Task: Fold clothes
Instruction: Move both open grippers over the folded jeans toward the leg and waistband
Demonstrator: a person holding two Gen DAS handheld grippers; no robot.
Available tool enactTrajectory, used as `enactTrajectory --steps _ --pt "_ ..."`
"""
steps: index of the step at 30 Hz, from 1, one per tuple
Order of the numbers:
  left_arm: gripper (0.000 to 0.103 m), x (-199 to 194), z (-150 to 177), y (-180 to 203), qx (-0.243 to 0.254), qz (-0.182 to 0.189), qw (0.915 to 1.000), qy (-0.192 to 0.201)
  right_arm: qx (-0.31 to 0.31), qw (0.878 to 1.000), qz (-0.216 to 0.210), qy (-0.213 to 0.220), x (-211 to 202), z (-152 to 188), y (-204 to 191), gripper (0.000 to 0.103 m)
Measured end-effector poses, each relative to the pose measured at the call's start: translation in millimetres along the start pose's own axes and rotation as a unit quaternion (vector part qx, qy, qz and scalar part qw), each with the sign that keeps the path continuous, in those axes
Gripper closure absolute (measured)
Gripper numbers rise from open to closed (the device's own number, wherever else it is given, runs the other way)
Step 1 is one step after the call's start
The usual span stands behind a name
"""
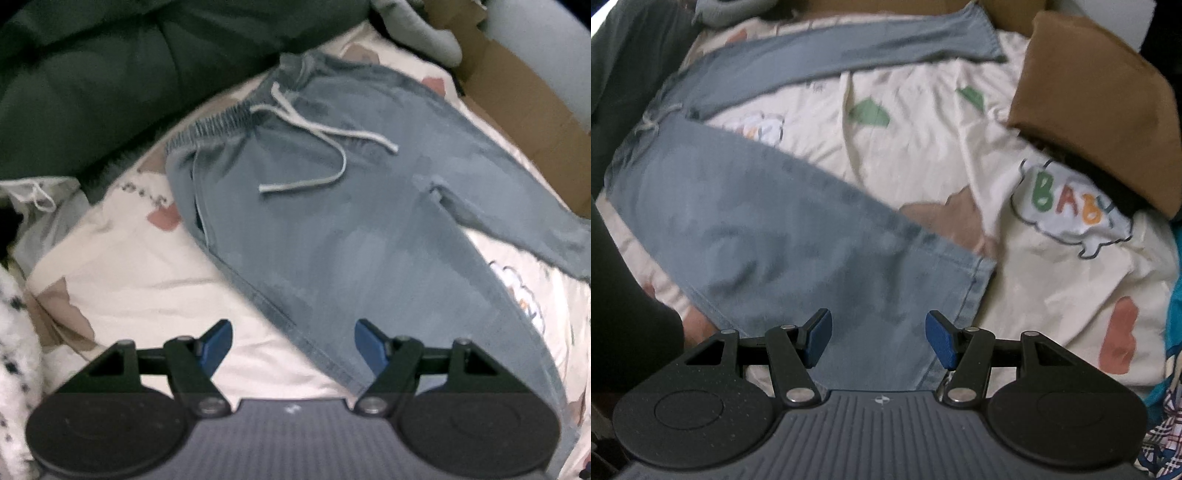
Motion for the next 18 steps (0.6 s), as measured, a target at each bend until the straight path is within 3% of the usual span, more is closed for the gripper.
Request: enactTrajectory --steps 5,18 --pt "0.036 20.3 12.3 -1.3 -0.005 0.011 0.9997 -0.019 -0.023 0.999 -0.006 -0.026 21.4 3.6 -12.9 0.041" --pt "0.04 56.7 29.5 -7.9 -0.023 0.017 0.9985 -0.046 -0.046 0.997 -0.004 -0.067 55.8 16.8 -20.4 0.042"
Point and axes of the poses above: each gripper's, at about its wrist camera, not at the fingertips, and x roughly the way its jaws point, y to its right, z to its underside, the point moved 1 cm from there along x, roughly the way its jaws point, and after that the axes turned 3 degrees about z, right-handed, at the moved point
